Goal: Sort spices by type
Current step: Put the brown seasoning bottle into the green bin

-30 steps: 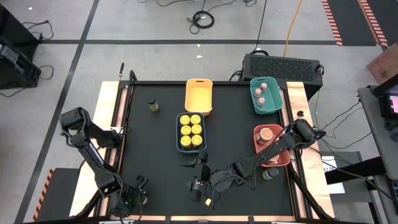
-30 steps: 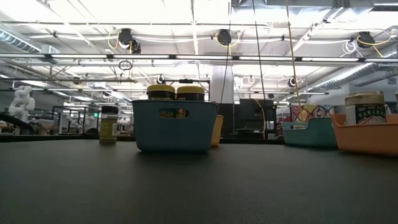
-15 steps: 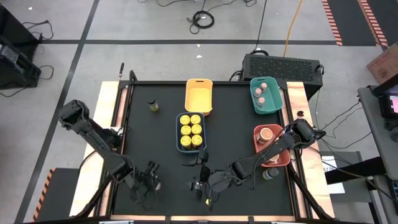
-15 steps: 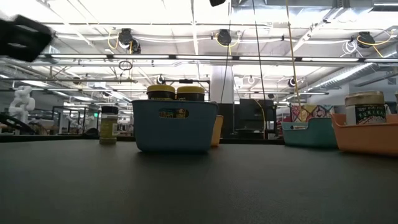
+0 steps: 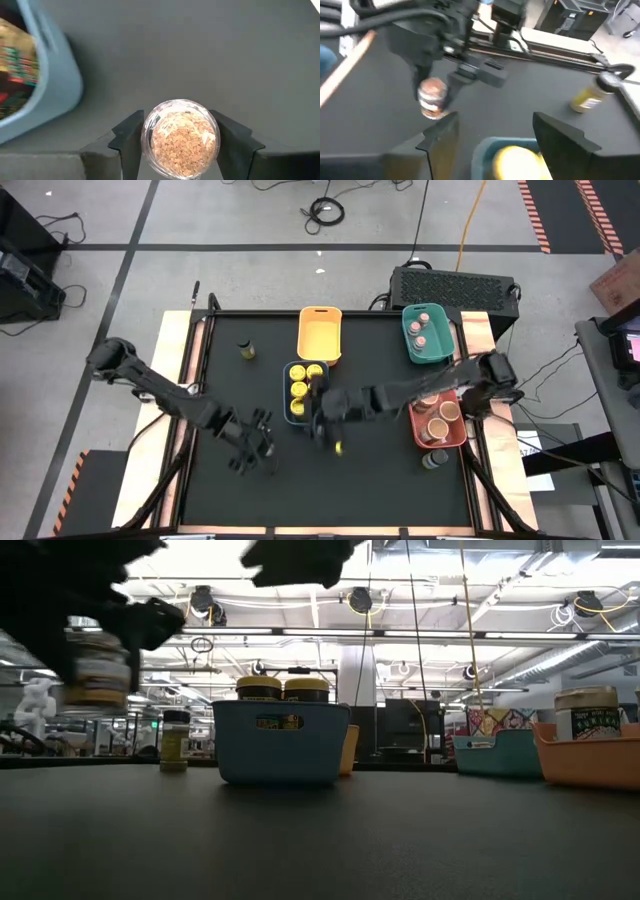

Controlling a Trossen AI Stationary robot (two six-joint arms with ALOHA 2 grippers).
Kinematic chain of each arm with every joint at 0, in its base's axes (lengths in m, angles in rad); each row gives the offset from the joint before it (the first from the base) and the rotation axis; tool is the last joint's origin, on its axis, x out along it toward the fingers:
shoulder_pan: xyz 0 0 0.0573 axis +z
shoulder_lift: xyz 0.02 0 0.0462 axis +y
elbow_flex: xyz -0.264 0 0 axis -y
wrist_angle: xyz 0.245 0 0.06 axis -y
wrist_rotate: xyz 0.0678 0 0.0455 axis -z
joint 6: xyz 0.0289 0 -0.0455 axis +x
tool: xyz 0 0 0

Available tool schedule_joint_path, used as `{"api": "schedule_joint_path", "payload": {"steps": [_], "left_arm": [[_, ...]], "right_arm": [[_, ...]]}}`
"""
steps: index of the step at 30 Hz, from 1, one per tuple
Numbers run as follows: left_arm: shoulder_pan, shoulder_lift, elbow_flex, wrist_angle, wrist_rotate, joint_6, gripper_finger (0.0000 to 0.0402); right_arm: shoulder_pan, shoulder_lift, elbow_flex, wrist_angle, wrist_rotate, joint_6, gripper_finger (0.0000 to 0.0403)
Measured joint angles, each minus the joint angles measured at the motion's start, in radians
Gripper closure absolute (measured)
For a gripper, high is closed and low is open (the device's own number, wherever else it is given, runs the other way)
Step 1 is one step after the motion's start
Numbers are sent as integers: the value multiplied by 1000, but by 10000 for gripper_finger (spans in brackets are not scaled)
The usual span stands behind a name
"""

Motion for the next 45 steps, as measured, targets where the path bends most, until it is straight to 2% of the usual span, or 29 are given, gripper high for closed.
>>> {"api": "schedule_joint_path", "payload": {"steps": [5, 11, 16, 23, 29, 32, 39, 45], "left_arm": [[101, -27, 0, 9, 18, 23, 203], [139, -34, 0, 7, 37, -27, 203], [112, -18, -2, 54, 21, -117, 203], [67, 68, -2, 289, 6, -214, 203], [43, 212, 11, 531, -2, -243, 203], [50, 313, 61, 581, -28, -243, 203], [91, 485, 246, 544, -63, -212, 203], [123, 553, 362, 390, -76, -190, 203]], "right_arm": [[-102, -92, -82, -50, -101, -103, 177], [-163, -282, -304, 28, -105, -71, 199], [-136, -470, -527, 198, -105, 31, 204], [-49, -621, -760, 396, -105, 136, 204], [2, -635, -775, 434, -100, 122, 204], [22, -635, -775, 445, -98, 93, 204], [29, -635, -775, 457, -97, 7, 204], [20, -635, -775, 493, -98, -50, 204]]}}
